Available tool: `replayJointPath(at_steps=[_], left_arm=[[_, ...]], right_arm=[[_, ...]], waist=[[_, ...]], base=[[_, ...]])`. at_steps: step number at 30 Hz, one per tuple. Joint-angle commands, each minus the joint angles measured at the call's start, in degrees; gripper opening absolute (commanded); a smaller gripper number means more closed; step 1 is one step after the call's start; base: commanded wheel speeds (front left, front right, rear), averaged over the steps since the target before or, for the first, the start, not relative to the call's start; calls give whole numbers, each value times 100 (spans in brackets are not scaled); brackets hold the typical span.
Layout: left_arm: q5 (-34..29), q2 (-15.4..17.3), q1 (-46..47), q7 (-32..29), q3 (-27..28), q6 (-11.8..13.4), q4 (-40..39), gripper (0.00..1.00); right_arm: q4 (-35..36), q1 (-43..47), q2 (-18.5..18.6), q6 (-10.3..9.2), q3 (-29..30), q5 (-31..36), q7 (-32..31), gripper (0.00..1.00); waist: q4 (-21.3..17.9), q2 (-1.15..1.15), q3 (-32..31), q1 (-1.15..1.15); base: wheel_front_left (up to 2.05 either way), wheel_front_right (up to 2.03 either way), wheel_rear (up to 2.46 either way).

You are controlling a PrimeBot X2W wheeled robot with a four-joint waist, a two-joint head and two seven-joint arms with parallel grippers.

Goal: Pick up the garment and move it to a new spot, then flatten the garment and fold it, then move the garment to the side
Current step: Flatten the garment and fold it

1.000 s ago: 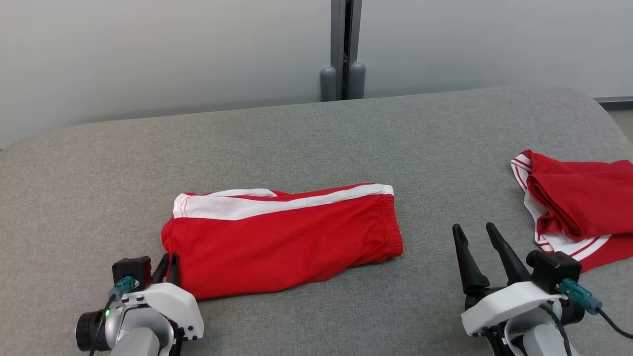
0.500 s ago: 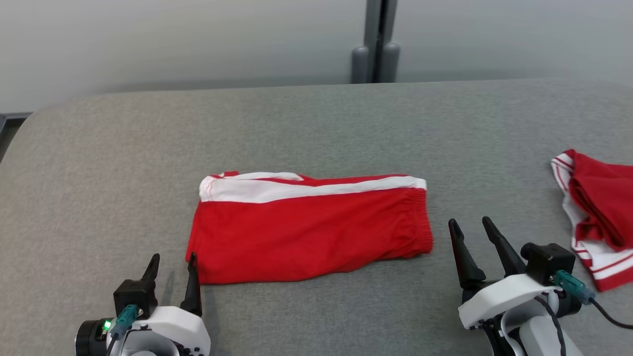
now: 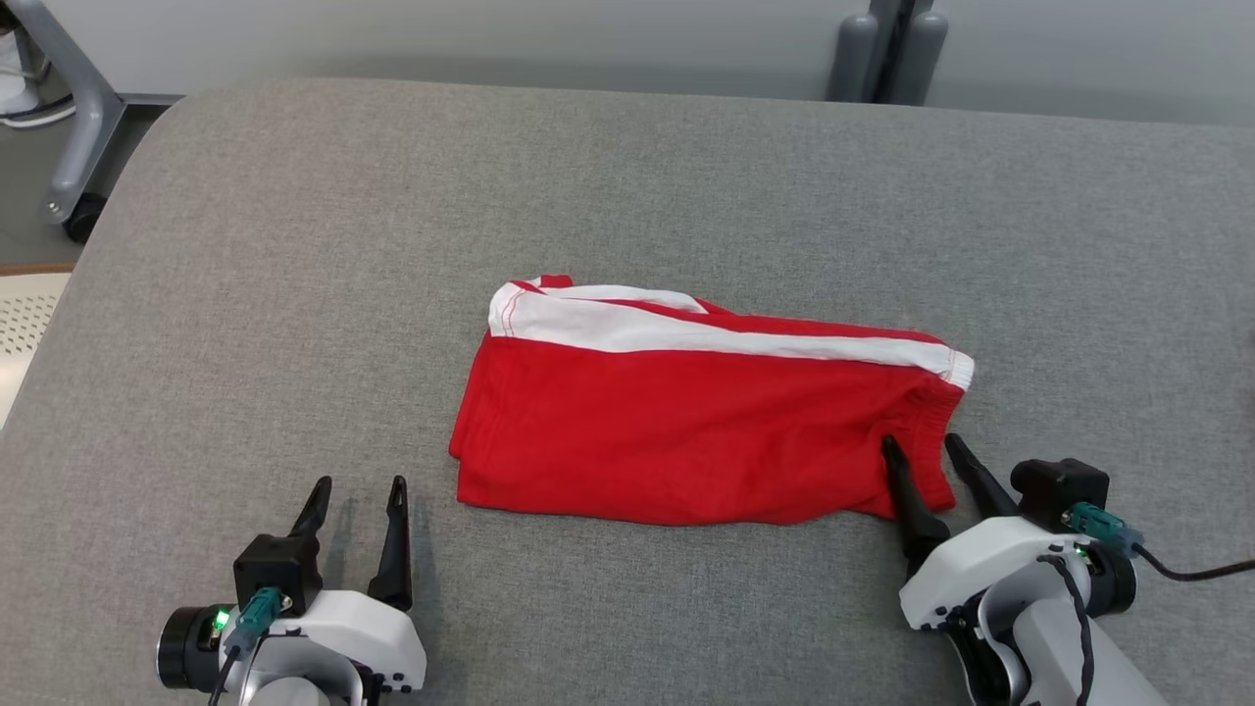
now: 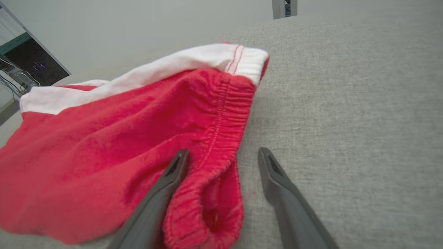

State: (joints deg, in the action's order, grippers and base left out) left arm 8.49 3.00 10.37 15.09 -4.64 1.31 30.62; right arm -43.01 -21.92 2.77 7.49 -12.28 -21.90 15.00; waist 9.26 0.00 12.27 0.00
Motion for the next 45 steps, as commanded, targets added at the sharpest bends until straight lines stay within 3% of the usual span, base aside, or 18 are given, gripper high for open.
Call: replayJointPath(at_steps=[1, 2, 3, 4, 6, 7, 11, 23, 32, 39, 45], left_arm=[[-55, 16, 97, 6, 28, -19, -22, 100], [-58, 10, 103, 6, 30, -26, -30, 100], [-62, 6, 101, 6, 32, -33, -32, 100], [-68, 12, 90, 6, 39, -41, -27, 100], [-82, 8, 81, 6, 43, -66, -19, 100], [-97, 5, 72, 6, 41, -72, -9, 100], [-104, 3, 50, 6, 39, -74, 22, 100], [-29, 1, -172, 6, -64, -98, 77, 100], [30, 3, -234, 6, -353, -92, 107, 100], [171, 3, -263, 6, -578, -18, 106, 100], [201, 1, -311, 6, -656, 8, 81, 100]], right_arm=[[-86, -32, 34, 0, -60, -76, 14, 100], [-213, -47, 30, 1, -139, -115, 3, 98], [-313, -36, 15, 0, -228, -221, -2, 80], [-384, -26, 5, 0, -272, -286, -8, 49], [-485, -21, -7, 1, -381, -421, -16, 13], [-506, -18, -12, 1, -416, -456, -17, 0], [-518, -36, 2, 0, -395, -533, -20, 0], [-48, 19, 105, -1, 448, -211, 13, 0], [622, -62, 86, -1, -391, -610, 13, 0], [855, -284, 63, 0, -1340, -999, -87, 0], [541, -627, 55, 0, -1721, -936, -128, 0]], waist=[[63, 0, 88, 0], [69, 0, 106, 0], [72, 0, 116, 0], [70, 0, 123, 0], [54, 0, 138, 0], [40, 0, 139, 0], [-45, 0, 108, 0], [-381, 0, -320, 0], [-253, 0, -493, 0], [347, 0, -516, 0], [879, 0, -513, 0]], base=[[0, 0, 0], [0, 0, 0], [0, 0, 0], [0, 0, 0], [0, 0, 0], [0, 0, 0], [0, 0, 0], [0, 0, 0], [0, 0, 0], [0, 0, 0], [0, 0, 0]])
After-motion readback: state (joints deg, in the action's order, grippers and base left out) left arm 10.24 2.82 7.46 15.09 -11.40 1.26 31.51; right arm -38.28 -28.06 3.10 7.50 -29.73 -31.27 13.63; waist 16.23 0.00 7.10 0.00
